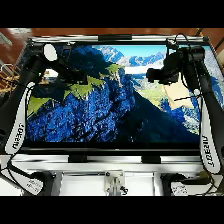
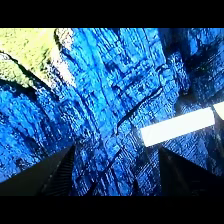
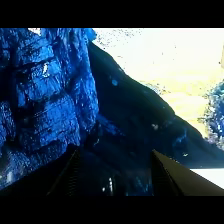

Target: Fold the shirts.

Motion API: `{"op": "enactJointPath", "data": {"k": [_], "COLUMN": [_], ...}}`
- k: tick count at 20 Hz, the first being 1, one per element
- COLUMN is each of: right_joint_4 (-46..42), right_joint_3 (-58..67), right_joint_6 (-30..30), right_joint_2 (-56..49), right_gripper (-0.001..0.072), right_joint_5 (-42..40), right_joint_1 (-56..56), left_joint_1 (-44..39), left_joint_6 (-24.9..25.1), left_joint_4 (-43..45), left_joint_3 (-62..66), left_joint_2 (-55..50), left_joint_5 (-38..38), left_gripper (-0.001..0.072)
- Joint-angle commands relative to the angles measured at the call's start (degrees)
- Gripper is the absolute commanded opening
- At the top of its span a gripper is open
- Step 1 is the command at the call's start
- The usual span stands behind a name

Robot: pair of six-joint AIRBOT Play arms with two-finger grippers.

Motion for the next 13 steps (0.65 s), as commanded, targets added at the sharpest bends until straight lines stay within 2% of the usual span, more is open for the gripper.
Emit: {"op": "enactJointPath", "data": {"k": [1,13], "right_joint_4": [-0.59,-0.59], "right_joint_3": [0.44,0.44], "right_joint_6": [-0.28,-0.28], "right_joint_2": [-0.22,-0.22], "right_gripper": [0.0543,0.0544], "right_joint_5": [-0.57,6.34], "right_joint_1": [0.22,0.22], "left_joint_1": [0.02,0.31], "left_joint_6": [-0.04,0.59], "left_joint_4": [0.17,0.22], "left_joint_3": [-0.02,-0.02], "left_joint_2": [0.00,-0.04], "left_joint_5": [-1.60,-0.13], "left_gripper": [0.0601,0.0602]}}
